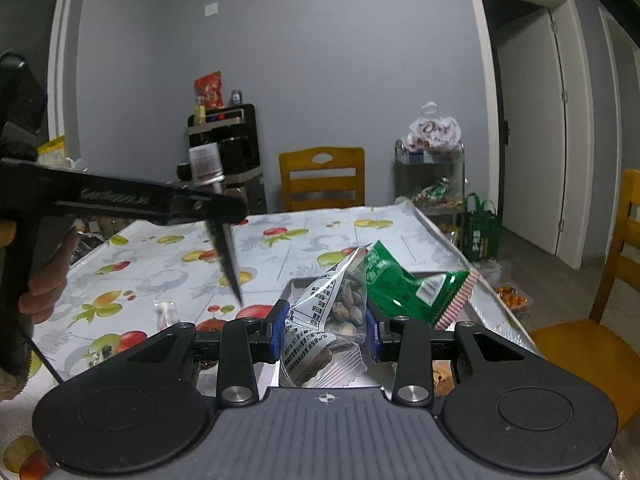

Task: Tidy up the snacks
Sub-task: 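Lower the nut bag into the tray while the left gripper lowers the stick snack beside it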

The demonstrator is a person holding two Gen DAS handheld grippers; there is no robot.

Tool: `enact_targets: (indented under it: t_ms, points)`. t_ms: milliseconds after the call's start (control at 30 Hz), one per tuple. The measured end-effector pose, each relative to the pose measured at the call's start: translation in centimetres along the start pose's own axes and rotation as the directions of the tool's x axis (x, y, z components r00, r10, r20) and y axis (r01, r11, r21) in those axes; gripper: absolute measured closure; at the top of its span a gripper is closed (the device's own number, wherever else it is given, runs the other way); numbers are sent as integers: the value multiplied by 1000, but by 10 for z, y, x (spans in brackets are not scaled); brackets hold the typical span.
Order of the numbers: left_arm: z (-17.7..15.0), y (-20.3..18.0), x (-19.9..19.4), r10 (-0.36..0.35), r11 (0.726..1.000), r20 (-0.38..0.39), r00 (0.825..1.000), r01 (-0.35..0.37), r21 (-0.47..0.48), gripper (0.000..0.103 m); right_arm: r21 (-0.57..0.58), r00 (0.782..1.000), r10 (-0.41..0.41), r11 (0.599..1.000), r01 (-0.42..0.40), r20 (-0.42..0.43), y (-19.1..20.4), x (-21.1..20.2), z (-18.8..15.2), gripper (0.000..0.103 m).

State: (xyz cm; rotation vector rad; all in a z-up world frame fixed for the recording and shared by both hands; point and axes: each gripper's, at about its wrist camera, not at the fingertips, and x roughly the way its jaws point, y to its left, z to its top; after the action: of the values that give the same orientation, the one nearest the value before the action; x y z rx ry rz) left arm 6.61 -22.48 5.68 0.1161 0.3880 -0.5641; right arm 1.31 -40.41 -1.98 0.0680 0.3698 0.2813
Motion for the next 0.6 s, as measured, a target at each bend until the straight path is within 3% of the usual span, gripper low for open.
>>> enact_targets:
  t_ms: [600]
  points:
    - [-6, -1, 87, -20, 998, -168, 986, 9, -63, 83, -9, 997, 26, 1000, -27, -77, 0, 20, -9, 64]
